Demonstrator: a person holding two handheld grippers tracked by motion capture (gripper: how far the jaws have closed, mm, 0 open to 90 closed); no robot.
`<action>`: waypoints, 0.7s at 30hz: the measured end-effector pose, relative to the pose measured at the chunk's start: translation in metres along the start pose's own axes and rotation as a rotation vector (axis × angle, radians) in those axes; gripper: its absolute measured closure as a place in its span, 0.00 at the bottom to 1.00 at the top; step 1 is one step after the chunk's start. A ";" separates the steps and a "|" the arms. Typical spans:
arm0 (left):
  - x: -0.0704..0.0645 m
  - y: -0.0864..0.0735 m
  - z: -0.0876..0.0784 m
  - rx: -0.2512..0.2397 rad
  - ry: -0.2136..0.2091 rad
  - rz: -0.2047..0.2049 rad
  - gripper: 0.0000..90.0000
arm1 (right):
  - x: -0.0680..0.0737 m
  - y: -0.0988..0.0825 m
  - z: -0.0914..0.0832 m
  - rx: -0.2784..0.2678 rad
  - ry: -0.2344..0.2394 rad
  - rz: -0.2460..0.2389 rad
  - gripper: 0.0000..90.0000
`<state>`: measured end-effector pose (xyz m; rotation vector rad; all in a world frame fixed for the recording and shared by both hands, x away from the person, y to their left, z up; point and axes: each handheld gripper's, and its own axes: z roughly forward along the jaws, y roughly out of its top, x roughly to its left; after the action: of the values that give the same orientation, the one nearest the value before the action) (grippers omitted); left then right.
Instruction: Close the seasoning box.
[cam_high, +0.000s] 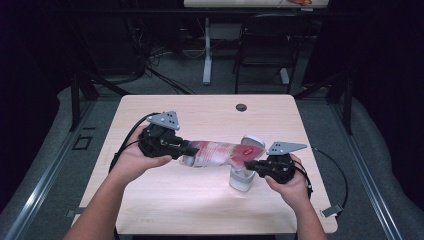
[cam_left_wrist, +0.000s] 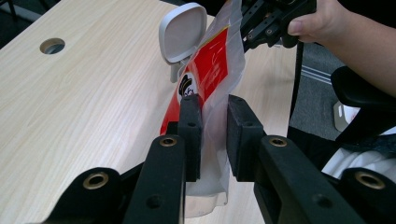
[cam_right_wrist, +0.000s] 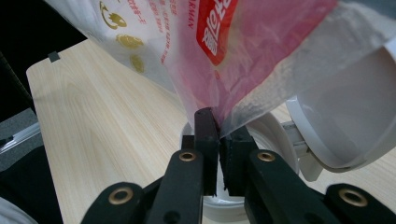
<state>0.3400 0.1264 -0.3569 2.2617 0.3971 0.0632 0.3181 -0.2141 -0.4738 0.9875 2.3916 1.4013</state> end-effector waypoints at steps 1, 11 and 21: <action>0.000 0.000 0.000 0.000 0.000 0.000 0.86 | 0.000 0.000 0.000 0.000 0.000 0.000 0.96; -0.001 0.002 0.000 -0.001 -0.003 0.001 0.87 | 0.000 0.000 0.001 0.001 -0.001 0.000 0.96; -0.001 0.005 0.001 -0.002 -0.008 0.004 0.87 | -0.001 -0.001 -0.001 0.000 -0.004 0.002 0.96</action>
<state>0.3401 0.1222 -0.3541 2.2602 0.3882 0.0569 0.3179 -0.2162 -0.4739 0.9918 2.3880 1.3984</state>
